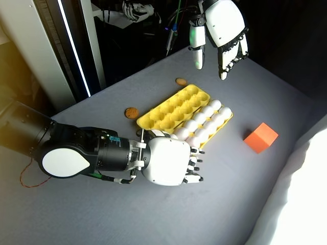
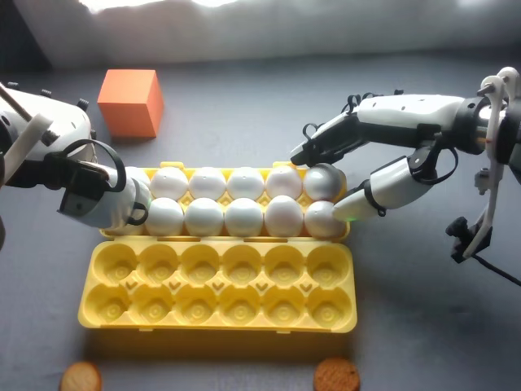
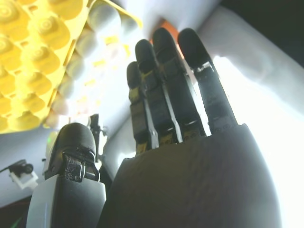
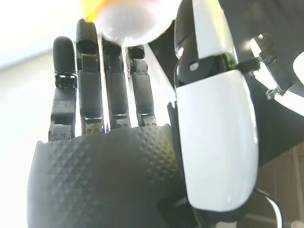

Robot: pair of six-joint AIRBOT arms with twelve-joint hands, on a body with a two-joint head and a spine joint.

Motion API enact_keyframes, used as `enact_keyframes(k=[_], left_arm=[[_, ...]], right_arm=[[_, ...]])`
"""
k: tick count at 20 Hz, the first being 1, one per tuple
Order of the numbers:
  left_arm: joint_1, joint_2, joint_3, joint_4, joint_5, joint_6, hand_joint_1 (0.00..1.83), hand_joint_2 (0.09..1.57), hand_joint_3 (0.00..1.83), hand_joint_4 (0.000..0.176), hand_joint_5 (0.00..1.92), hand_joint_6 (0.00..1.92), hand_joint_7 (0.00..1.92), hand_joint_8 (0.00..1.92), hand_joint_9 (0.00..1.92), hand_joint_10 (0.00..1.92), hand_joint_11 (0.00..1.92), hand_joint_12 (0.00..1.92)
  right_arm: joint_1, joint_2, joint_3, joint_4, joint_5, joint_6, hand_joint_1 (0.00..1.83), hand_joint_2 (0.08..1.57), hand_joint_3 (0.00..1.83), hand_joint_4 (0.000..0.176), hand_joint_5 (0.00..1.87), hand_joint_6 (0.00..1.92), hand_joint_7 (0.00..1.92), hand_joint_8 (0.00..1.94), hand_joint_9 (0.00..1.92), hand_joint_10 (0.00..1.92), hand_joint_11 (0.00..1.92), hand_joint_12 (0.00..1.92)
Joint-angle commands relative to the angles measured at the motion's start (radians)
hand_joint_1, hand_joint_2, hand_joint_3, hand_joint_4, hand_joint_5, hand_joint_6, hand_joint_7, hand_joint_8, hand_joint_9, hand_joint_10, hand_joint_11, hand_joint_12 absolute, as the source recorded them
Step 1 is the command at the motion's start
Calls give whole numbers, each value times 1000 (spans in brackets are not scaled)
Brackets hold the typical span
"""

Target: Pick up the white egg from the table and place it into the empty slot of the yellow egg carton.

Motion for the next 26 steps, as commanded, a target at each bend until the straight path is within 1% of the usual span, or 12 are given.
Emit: enact_keyframes(k=[1, 4, 6, 8, 11, 12, 13, 16, 18, 20, 23, 26], left_arm=[[-8, 9, -2, 85, 6, 4, 0, 1328, 0, 0, 538, 5, 696, 5, 679, 11, 253, 1222], [-8, 9, -2, 85, 6, 4, 0, 1334, 2, 0, 528, 0, 685, 0, 666, 0, 262, 1186], [-8, 9, -2, 85, 6, 4, 0, 1337, 1, 0, 502, 0, 662, 0, 634, 0, 215, 1225], [-8, 9, -2, 85, 6, 4, 0, 1336, 0, 0, 502, 1, 667, 3, 636, 2, 207, 1231], [-8, 9, -2, 85, 6, 4, 0, 1336, 0, 0, 529, 10, 685, 9, 667, 14, 232, 1240], [-9, 9, -2, 85, 5, 4, 0, 1339, 0, 0, 532, 6, 691, 5, 670, 11, 244, 1227], [-9, 9, -2, 85, 5, 4, 0, 1341, 1, 0, 524, 1, 686, 2, 659, 6, 236, 1224], [-9, 9, -2, 85, 4, 4, 0, 1340, 0, 0, 521, 2, 682, 4, 653, 5, 216, 1243], [-8, 9, -2, 85, 4, 6, 0, 1337, 0, 0, 531, 5, 691, 6, 659, 7, 224, 1240], [-8, 9, -2, 85, 4, 6, 0, 1333, 0, 0, 520, 0, 686, 3, 654, 4, 218, 1242], [-8, 9, -2, 85, 4, 6, 0, 1337, 0, 0, 516, 4, 693, 5, 663, 7, 221, 1241], [-8, 9, -2, 85, 4, 6, 0, 1338, 1, 0, 537, 4, 709, 3, 680, 9, 263, 1209]], right_arm=[[20, 18, -4, 18, 112, 8, 1046, 1024, 3, 0, 585, 19, 665, 20, 658, 38, 139, 1230], [18, 24, -7, 18, 141, -25, 1044, 1020, 1, 0, 584, 7, 671, 7, 660, 26, 146, 1196], [20, 32, -7, 18, 164, -45, 1046, 1021, 1, 0, 584, 5, 670, 5, 656, 22, 150, 1200], [24, 43, -7, 16, 200, -54, 1016, 1032, 2, 0, 567, 0, 648, 0, 646, 13, 124, 1228], [42, 72, -7, -40, 221, -62, 1034, 1016, 0, 0, 588, 9, 670, 9, 666, 20, 143, 1236], [43, 94, -8, -46, 251, -74, 1038, 1018, 0, 0, 580, 5, 667, 7, 663, 18, 140, 1236], [43, 102, -9, -48, 264, -79, 1038, 1034, 1, 0, 560, 0, 649, 1, 645, 9, 104, 1255], [39, 168, -32, -114, 355, -80, 1031, 1028, 0, 0, 570, 8, 658, 4, 657, 13, 111, 1254], [51, 220, -69, -221, 369, -81, 1025, 1027, 0, 0, 577, 9, 666, 6, 662, 13, 119, 1252], [56, 285, -117, -252, 352, -110, 1033, 1026, 0, 0, 588, 12, 675, 8, 666, 14, 121, 1250], [49, 381, -186, -253, 282, -109, 1014, 1041, 5, 0, 571, 4, 663, 2, 654, 8, 109, 1242], [5, 468, -255, -254, 266, -141, 1027, 1016, 0, 0, 604, 12, 683, 7, 673, 12, 152, 1231]])
